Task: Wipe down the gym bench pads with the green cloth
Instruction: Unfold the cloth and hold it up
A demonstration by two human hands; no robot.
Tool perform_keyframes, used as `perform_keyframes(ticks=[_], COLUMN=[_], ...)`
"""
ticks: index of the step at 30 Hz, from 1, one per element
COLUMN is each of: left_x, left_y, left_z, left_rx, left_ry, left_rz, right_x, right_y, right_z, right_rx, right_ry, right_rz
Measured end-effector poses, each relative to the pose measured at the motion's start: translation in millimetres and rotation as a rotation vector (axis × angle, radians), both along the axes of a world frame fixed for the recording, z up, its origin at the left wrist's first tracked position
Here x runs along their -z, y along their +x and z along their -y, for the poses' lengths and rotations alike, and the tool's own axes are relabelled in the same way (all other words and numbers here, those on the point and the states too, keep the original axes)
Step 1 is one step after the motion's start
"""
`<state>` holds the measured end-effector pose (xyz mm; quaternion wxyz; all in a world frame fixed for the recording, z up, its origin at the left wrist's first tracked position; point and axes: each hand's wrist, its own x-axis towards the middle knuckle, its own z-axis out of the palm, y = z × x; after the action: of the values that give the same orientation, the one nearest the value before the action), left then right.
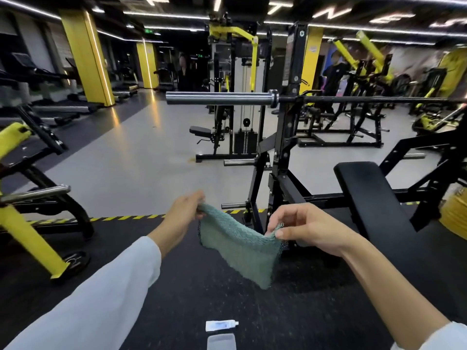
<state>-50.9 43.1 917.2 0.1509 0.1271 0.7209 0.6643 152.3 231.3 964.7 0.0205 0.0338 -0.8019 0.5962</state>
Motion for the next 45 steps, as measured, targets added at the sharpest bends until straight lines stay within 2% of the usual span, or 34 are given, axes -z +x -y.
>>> perform_keyframes(ticks=[3, 7, 12, 18, 26, 32, 39, 42, 45], left_x=[-14, -24, -34, -41, -32, -20, -14, -11, -4], left_y=[13, 23, 29, 26, 23, 18, 10, 10, 12], left_z=[-7, -11, -9, -8, -9, -7, -2, 0, 0], left_rx=[0.084, 0.245, 0.479, 0.560, 0.579, 0.576, 0.582, 0.549, 0.483], left_ry=[-0.005, -0.002, -0.044, -0.009, -0.057, -0.064, -0.025, -0.101, -0.331], left_rz=[-0.061, -0.113, -0.235, -0.239, -0.265, -0.274, -0.219, -0.320, -0.504], right_x=[-7, -15, -21, -20, -19, -9, 5, 9, 12], right_y=[-5, -17, -37, -59, -75, -85, -90, -92, -95], right_z=[3, 9, 16, 33, 41, 37, 35, 38, 39], right_rx=[-0.110, -0.151, -0.043, 0.139, 0.271, 0.310, 0.192, 0.285, 0.346], right_ry=[0.064, 0.135, 0.289, 0.387, 0.632, 0.526, 0.469, 0.519, 0.534], right_rz=[-0.026, -0.067, -0.209, -0.283, -0.122, 0.055, 0.131, 0.057, -0.014])
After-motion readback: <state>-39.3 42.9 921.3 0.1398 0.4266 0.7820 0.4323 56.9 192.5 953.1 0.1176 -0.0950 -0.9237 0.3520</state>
